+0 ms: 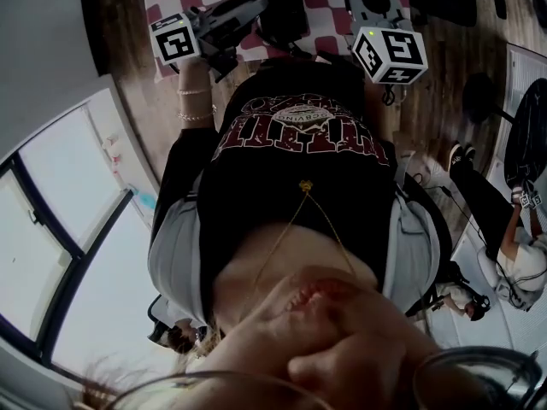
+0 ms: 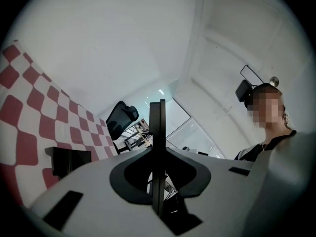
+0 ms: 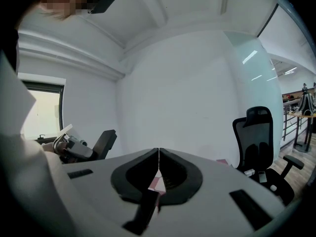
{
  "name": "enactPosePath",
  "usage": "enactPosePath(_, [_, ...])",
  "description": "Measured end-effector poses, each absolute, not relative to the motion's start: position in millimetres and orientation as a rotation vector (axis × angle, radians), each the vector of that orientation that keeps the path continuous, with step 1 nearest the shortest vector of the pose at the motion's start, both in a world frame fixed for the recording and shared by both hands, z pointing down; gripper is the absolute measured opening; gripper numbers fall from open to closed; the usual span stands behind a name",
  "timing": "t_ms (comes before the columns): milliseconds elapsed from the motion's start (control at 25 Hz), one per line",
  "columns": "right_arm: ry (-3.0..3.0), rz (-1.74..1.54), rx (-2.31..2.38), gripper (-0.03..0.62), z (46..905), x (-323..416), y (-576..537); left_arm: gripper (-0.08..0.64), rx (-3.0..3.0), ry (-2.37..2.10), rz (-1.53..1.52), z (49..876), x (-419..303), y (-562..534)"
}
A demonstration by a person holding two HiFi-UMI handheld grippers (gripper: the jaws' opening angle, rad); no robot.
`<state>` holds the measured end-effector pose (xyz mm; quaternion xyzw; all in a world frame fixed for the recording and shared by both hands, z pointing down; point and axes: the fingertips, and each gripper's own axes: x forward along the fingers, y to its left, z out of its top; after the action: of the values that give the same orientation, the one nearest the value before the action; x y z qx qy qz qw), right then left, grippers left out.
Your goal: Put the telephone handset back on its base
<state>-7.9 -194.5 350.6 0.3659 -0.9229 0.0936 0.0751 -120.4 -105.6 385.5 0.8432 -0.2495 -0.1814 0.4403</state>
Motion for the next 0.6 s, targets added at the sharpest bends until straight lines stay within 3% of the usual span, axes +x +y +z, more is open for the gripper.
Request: enactPosePath(600, [-2.704, 0.304, 1.217, 0.02, 361.8, -18.1, -183.3, 0.08, 2.061, -0.555, -0.382, 418.9, -140.6, -110.9])
